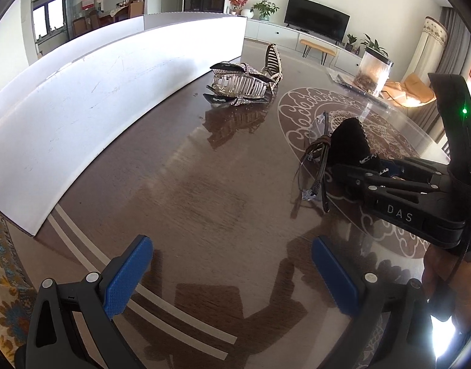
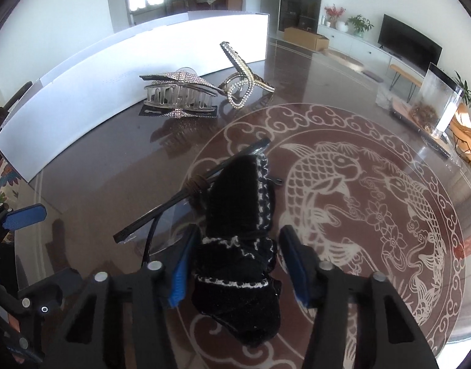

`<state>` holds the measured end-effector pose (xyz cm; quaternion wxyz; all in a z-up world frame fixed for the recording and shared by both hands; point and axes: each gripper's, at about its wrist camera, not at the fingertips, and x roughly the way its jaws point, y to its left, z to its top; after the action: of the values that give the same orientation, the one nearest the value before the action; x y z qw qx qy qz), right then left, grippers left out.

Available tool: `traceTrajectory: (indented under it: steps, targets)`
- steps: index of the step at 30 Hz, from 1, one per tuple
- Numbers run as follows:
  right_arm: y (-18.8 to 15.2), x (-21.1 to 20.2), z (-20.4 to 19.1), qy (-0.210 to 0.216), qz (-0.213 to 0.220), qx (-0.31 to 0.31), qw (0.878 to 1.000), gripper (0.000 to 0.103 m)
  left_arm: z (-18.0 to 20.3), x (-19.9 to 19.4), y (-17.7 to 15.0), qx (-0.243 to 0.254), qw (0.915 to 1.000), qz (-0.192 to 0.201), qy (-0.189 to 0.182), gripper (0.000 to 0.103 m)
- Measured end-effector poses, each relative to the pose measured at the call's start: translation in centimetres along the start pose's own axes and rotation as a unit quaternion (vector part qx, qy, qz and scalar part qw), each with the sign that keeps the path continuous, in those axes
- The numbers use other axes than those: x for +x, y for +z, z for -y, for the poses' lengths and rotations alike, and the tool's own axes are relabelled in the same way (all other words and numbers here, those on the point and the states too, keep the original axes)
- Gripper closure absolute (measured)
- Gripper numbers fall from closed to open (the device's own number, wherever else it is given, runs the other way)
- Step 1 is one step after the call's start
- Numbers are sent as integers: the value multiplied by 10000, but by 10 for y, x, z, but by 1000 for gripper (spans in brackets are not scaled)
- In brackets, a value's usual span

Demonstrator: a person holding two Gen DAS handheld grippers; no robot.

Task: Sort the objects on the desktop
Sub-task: 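Grasp the black-framed glasses with the left tool while the right tool holds the knit item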

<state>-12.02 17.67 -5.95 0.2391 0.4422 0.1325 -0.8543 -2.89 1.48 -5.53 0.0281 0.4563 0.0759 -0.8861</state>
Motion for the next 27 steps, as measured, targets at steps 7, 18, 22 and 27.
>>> traceTrajectory:
  steps: [7, 18, 22, 27]
  targets:
    - [-38, -26, 23, -364, 69, 467, 9982, 64, 4, 1, -1, 105, 9999, -42, -101, 0]
    - [-121, -85, 70, -1075, 246, 1514, 9823, 59, 7, 5, -2, 91, 9996, -141, -227, 0]
    - [-120, -83, 66, -1076, 272, 1527, 9820, 46, 8, 5, -2, 130, 9996, -146, -214, 0]
    - [-117, -78, 60, -1048, 211, 1452, 9836, 31, 7, 6, -2, 118, 9996, -143, -211, 0]
